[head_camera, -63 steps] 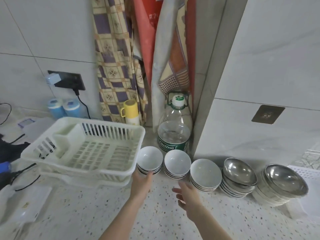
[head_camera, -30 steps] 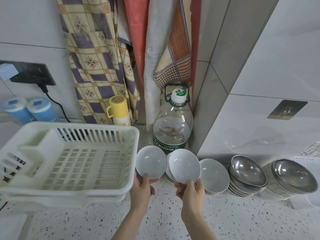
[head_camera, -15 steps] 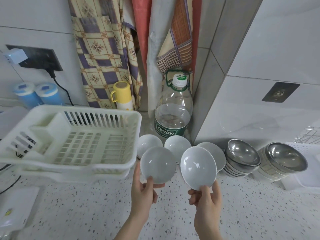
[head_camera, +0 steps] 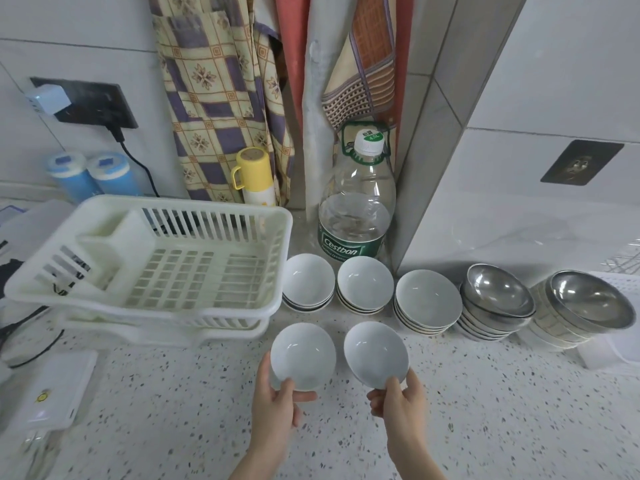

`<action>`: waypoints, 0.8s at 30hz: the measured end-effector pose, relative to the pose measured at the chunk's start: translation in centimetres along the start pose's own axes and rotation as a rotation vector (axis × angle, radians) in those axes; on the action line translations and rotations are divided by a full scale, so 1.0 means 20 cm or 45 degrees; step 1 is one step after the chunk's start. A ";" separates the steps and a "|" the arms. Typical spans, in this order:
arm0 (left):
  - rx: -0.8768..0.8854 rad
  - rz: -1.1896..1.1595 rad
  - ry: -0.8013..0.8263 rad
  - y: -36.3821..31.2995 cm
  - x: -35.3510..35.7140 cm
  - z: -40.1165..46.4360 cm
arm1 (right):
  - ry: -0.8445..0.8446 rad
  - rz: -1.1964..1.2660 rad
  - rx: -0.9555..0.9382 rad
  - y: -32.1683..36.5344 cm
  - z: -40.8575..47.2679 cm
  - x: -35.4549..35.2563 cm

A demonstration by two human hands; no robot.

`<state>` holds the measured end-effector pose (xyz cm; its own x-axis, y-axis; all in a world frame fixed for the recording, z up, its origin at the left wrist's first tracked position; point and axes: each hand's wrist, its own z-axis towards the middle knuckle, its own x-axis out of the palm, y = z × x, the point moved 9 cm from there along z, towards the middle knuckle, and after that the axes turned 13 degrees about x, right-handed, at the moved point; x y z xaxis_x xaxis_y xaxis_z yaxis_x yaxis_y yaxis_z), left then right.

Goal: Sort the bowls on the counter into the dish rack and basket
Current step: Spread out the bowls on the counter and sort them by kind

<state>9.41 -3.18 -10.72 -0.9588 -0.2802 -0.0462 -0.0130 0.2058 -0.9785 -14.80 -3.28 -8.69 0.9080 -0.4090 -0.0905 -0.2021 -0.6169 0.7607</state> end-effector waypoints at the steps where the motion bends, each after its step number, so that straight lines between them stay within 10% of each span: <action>1: -0.007 0.003 0.006 0.00 0.00 0.00 | 0.007 -0.010 0.001 0.00 0.01 0.00; 24: -0.141 -0.076 -0.011 0.00 0.04 0.08 | 0.066 -0.130 0.060 -0.06 0.14 0.07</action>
<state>9.12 -5.00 -11.05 -0.9530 -0.3027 0.0090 -0.1014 0.2909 -0.9514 -14.27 -5.04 -11.65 0.9422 -0.3080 -0.1320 -0.1234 -0.6851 0.7179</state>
